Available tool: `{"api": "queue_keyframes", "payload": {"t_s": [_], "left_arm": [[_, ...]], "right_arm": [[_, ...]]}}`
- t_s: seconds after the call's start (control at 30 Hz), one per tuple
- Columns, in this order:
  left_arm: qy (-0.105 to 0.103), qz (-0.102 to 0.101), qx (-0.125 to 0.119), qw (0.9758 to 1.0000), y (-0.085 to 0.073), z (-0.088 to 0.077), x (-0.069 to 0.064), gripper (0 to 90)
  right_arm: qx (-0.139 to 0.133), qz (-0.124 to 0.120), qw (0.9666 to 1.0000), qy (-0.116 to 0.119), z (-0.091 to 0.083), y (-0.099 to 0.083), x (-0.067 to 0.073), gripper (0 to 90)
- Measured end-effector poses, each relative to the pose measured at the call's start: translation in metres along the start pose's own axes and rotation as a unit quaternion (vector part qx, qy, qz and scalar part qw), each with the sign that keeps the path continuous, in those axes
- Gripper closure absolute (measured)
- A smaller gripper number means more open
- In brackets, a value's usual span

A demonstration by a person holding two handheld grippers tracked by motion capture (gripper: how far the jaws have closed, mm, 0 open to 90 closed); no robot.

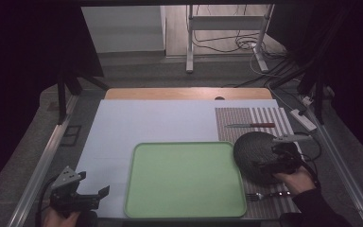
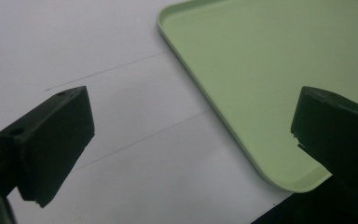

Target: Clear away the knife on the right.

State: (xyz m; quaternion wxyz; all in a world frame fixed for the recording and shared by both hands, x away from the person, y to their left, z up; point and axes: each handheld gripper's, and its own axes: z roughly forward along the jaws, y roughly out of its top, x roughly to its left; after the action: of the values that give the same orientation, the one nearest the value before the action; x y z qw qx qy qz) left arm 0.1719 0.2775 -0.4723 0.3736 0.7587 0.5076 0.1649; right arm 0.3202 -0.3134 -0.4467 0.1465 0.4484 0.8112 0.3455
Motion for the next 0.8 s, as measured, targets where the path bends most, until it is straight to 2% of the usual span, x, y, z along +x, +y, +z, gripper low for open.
{"api": "queue_keyframes", "payload": {"t_s": [0.43, 0.8], "left_arm": [[-0.002, -0.002, 0.000, 1.0000, 0.000, 0.000, 0.001, 0.0], [-0.003, -0.004, 0.000, 1.0000, 0.000, 0.000, 0.001, 0.0]], "right_arm": [[0.010, 0.013, 0.9997, -0.017, 0.017, 0.013, -0.020, 0.0], [0.017, 0.017, 0.9993, -0.029, 0.036, 0.032, -0.037, 0.0]]}}
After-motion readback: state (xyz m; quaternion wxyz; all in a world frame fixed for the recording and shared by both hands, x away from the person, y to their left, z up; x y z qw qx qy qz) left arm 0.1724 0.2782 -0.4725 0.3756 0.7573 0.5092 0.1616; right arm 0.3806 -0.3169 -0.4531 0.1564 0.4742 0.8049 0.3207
